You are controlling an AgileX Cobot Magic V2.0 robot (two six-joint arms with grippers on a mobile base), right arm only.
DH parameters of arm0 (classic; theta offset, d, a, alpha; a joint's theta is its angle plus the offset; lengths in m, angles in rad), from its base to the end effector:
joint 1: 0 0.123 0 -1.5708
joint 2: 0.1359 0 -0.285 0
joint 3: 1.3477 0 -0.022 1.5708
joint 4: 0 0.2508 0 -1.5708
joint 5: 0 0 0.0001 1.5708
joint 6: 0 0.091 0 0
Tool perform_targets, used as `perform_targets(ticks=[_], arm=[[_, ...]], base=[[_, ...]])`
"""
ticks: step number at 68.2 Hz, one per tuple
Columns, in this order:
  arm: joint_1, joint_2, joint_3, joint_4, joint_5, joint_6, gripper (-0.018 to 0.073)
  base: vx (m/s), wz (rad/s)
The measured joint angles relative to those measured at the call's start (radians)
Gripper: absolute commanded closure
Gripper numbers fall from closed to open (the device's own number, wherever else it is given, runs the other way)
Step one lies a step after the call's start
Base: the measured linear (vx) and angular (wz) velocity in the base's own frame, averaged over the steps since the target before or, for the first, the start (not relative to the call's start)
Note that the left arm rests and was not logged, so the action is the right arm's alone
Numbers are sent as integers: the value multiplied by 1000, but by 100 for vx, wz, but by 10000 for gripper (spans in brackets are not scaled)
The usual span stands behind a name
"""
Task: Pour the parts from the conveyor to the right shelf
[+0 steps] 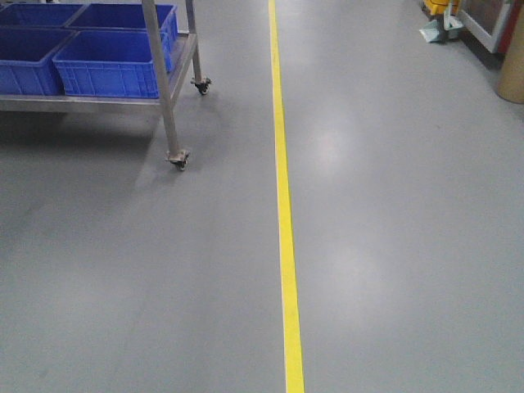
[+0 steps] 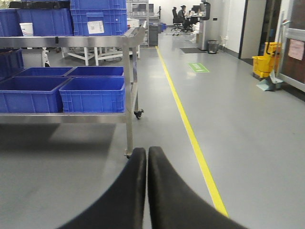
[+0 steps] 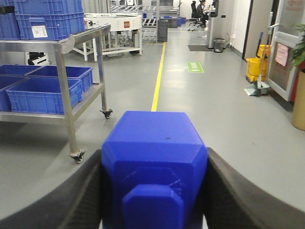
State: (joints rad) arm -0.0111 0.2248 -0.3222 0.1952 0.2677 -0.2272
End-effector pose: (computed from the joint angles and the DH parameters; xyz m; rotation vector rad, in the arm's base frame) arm 0.0665 0.0039 0.2840 -0.0619 1.6478 0.0043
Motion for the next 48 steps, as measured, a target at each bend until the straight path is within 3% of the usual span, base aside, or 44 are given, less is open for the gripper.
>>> perform_targets(ticks=[48], arm=[[0,0,0,0,0,0,568]], base=[[65,6]])
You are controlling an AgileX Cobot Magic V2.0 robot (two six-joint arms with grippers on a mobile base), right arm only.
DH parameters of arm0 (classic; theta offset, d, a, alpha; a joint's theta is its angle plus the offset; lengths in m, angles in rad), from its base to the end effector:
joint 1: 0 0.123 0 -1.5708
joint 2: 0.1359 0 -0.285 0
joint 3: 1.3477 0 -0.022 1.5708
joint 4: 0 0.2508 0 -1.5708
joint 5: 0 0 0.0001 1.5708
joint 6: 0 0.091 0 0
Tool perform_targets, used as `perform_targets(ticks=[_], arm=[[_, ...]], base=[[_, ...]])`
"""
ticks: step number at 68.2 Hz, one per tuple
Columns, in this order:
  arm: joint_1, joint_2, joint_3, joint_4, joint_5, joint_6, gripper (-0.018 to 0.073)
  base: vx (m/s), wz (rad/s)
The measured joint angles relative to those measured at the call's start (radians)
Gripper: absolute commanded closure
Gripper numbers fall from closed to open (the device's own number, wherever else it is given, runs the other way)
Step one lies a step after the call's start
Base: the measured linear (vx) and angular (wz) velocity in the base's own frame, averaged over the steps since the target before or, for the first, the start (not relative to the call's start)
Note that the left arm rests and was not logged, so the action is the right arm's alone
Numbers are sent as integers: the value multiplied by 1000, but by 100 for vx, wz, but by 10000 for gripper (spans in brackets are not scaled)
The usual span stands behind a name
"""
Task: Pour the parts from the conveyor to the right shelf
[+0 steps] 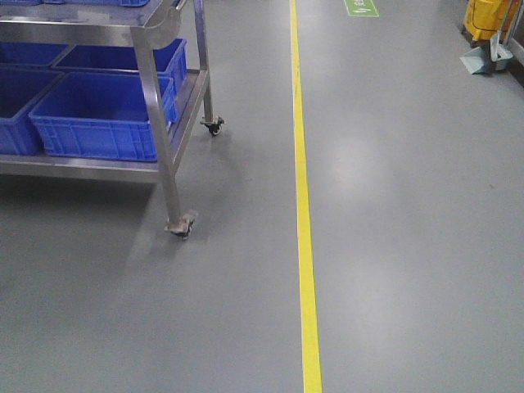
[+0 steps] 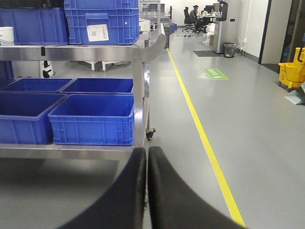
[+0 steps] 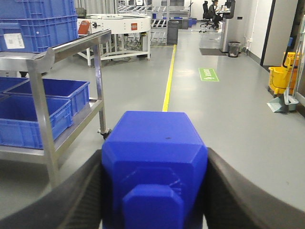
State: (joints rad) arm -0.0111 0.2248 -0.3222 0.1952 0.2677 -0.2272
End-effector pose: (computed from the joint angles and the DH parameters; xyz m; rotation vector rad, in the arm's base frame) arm 0.0665 0.0039 0.2840 -0.0619 1.6478 0.0043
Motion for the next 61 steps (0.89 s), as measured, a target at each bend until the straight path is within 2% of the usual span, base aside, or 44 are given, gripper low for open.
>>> perform_targets(ticks=[28,61], arm=[[0,0,0,0,0,0,568],[0,0,0,0,0,0,568]], base=[[53,7],[45,24]])
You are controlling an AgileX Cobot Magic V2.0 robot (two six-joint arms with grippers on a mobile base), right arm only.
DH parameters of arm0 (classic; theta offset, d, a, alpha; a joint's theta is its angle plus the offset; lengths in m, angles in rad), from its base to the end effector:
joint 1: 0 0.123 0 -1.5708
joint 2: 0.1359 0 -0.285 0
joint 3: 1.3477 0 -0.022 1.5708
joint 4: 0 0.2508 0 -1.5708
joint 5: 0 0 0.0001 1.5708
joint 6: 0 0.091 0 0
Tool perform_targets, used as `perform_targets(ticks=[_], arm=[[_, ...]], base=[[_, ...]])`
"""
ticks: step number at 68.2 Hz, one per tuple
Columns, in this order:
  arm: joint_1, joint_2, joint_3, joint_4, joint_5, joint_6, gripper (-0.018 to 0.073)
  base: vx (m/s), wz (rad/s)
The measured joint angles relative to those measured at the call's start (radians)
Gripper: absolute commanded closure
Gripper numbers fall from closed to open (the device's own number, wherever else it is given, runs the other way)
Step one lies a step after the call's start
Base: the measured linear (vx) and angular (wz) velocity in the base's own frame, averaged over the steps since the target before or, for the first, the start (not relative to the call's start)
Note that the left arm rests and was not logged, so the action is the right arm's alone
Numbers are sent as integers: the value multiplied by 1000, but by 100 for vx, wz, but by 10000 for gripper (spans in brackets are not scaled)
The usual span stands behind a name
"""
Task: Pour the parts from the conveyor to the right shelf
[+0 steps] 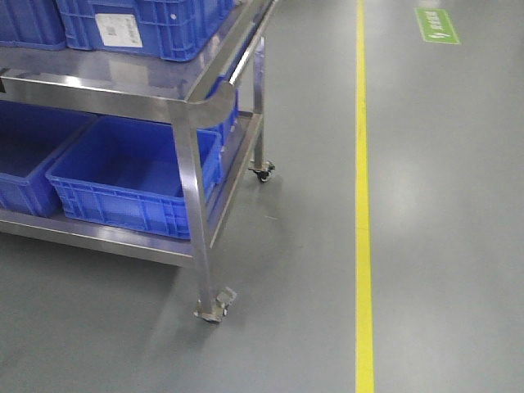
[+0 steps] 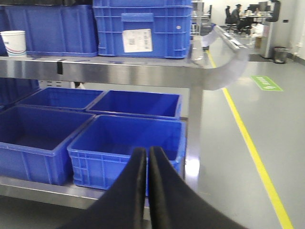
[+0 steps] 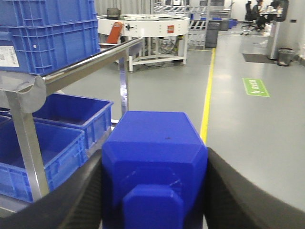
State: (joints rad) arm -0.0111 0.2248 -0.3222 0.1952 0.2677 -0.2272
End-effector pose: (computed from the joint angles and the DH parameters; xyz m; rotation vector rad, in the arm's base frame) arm 0.0665 0.0039 0.2840 -0.0619 1.6478 0.0043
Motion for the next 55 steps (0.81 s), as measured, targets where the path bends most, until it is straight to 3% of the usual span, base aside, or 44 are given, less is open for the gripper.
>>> perform_targets(ticks=[27,55], arm=[[0,0,0,0,0,0,568],[0,0,0,0,0,0,568]], base=[[33,35],[16,76]])
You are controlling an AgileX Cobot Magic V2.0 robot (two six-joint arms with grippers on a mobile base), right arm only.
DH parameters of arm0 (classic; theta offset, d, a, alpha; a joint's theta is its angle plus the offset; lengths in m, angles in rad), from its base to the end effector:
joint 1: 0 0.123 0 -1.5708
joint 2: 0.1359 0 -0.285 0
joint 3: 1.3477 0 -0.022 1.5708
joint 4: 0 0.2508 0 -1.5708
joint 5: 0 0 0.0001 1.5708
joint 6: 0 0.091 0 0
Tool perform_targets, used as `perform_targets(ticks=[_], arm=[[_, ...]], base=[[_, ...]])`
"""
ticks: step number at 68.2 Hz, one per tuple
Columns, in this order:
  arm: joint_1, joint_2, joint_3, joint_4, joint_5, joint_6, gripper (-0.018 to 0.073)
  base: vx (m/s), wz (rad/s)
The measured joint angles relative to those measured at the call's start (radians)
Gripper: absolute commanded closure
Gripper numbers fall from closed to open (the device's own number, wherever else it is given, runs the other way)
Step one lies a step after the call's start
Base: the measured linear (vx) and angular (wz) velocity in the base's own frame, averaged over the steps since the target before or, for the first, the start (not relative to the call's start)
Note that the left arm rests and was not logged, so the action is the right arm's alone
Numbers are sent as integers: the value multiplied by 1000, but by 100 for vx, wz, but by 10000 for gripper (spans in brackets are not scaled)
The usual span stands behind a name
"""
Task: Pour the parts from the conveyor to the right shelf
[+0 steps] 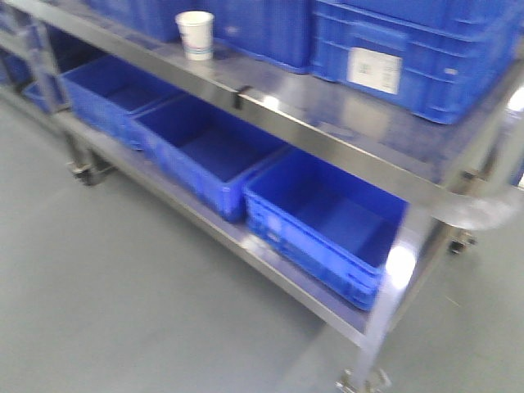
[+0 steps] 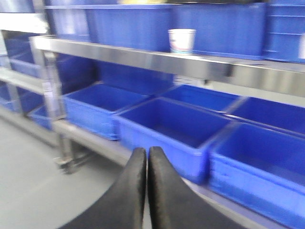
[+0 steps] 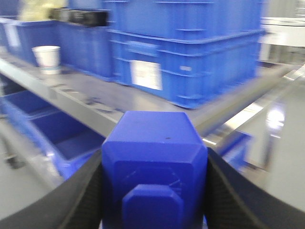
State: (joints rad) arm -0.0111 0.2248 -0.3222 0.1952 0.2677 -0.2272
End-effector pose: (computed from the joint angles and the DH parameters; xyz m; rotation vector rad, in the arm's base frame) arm 0.0665 0.0039 0.2840 -0.0619 1.6478 0.0043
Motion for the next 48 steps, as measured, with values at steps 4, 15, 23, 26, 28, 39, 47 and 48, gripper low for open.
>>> perform_targets(ticks=[4,15,23,26,28,39,47,48], arm=[[0,0,0,0,0,0,568],[0,0,0,0,0,0,568],[0,0,0,0,0,0,568],[0,0,0,0,0,0,568],[0,0,0,0,0,0,568],[0,0,0,0,0,0,568],[0,0,0,0,0,0,568],[0,0,0,0,0,0,568]], base=[[12,79],[11,69],[8,59],[6,54],[5,52],[3,51],[2,56],[2,60]])
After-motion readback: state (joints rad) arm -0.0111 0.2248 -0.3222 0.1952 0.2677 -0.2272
